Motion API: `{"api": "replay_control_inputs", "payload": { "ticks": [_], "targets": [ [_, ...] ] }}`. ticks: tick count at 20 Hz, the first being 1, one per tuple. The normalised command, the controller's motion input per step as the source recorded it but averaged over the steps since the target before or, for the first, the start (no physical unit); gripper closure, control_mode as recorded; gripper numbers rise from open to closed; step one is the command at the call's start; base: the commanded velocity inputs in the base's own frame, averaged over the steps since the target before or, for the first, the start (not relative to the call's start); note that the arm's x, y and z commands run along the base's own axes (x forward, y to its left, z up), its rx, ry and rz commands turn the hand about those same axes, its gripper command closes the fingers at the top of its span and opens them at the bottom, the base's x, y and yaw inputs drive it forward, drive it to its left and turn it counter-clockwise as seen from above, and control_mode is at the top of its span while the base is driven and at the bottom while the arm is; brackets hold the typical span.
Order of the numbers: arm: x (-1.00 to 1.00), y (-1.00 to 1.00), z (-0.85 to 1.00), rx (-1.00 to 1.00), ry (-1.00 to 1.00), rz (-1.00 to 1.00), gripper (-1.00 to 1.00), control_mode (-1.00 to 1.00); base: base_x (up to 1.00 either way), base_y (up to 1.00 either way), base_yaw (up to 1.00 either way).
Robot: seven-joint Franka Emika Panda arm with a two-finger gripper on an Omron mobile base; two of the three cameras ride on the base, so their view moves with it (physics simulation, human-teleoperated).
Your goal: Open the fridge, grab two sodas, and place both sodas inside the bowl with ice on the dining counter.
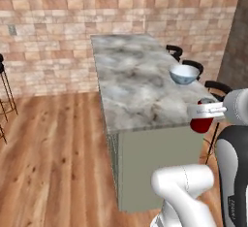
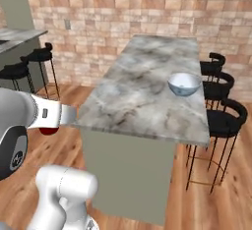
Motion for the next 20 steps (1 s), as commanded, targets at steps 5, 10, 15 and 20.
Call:
{"api": "replay_control_inputs", "payload": {
  "ticks": [5, 10, 15, 20],
  "targets": [
    [0.00, 0.00, 0.00, 0.00, 0.00, 0.00, 1.00, 1.00, 0.14, -1.00, 0.00],
    [0.00, 0.00, 0.00, 0.00, 0.00, 0.00, 1.00, 1.00, 0.33, -1.00, 0.04],
    [0.00, 0.00, 0.00, 0.00, 0.00, 0.00, 1.00, 1.00, 0.33, -1.00, 0.14],
    [0.00, 0.00, 0.00, 0.00, 0.00, 0.00, 1.00, 1.00, 0.34, -1.00, 0.19]
  ]
}}
